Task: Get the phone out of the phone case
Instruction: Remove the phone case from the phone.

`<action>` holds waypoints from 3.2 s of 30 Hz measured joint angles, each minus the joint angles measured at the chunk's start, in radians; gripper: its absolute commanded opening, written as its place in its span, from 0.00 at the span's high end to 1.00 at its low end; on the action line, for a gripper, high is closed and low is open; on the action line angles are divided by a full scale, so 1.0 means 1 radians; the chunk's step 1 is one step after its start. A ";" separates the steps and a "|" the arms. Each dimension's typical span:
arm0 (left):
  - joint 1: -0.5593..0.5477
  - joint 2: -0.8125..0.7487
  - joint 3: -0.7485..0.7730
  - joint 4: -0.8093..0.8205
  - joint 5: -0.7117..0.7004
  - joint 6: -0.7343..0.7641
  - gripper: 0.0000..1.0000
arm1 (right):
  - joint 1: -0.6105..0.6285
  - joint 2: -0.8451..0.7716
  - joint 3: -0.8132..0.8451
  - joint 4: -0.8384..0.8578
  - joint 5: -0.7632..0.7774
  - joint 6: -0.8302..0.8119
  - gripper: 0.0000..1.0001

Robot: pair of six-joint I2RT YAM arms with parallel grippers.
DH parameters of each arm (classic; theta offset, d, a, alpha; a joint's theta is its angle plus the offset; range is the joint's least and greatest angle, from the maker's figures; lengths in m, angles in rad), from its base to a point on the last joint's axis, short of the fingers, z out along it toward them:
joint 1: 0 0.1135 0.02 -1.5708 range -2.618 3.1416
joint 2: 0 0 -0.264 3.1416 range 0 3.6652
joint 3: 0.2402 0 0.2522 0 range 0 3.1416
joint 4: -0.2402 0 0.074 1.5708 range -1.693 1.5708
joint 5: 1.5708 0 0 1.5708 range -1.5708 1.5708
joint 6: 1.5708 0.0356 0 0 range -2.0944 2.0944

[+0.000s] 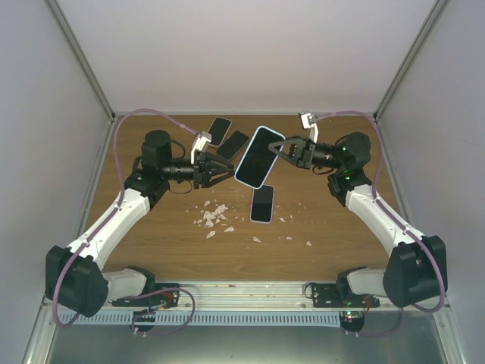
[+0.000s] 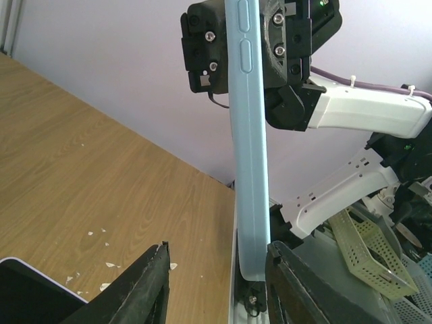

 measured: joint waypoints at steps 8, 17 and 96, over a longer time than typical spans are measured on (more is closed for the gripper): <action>-0.008 0.000 0.000 -0.007 0.000 0.014 0.55 | 0.000 0.000 0.000 -0.003 0.001 -0.011 0.99; -0.007 0.001 0.000 -0.016 -0.018 0.023 0.74 | 0.000 0.000 0.000 -0.006 0.007 -0.018 0.99; -0.040 0.123 0.170 -0.358 0.073 0.297 0.64 | 0.175 0.035 0.131 -0.513 -0.078 -0.602 1.00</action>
